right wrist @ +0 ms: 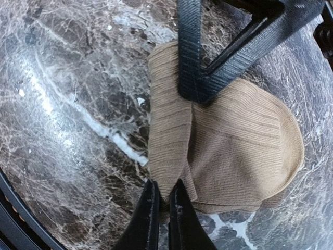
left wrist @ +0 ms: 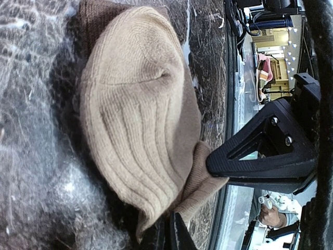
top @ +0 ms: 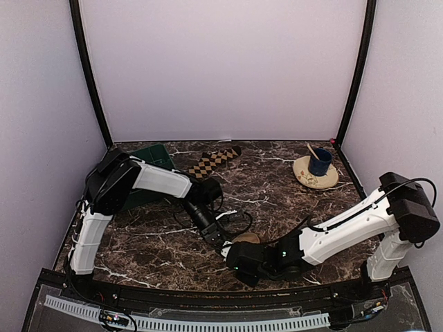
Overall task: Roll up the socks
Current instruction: Roll the sock at the center of the board.
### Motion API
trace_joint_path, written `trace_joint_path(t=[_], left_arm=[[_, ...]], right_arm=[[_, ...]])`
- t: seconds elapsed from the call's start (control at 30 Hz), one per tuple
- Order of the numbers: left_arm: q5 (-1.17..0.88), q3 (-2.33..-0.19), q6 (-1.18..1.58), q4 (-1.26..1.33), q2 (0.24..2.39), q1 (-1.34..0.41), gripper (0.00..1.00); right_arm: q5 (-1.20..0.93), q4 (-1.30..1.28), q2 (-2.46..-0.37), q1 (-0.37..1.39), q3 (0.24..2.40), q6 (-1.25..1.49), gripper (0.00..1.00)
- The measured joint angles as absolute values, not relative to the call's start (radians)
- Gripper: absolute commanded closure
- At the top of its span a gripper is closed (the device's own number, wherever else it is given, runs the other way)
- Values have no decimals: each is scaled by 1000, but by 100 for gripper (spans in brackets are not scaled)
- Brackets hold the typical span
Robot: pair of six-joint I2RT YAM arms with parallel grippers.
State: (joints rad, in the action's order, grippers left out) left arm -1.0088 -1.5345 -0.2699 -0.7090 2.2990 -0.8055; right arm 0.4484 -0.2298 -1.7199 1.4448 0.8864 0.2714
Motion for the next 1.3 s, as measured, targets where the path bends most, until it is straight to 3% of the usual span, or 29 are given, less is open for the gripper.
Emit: trace_joint_path(t=[0.6, 0.93, 1.0, 1.07, 1.3], left_arm=[[-929, -1395, -123, -509, 2140, -795, 78], [-932, -1264, -54, -311, 2018, -789, 76], [-936, -1213, -39, -255, 2000, -790, 75], [-937, -1172, -31, -212, 1981, -793, 66], [-872, -1114, -43, -125, 1903, -848, 65]], right_arm=[[392, 64, -1592, 1418, 637, 517, 100], [294, 201, -1509, 1382, 505, 617, 100], [267, 234, -1494, 1364, 479, 633, 100], [236, 270, -1485, 1344, 456, 649, 100], [130, 369, -1481, 1286, 406, 695, 100]])
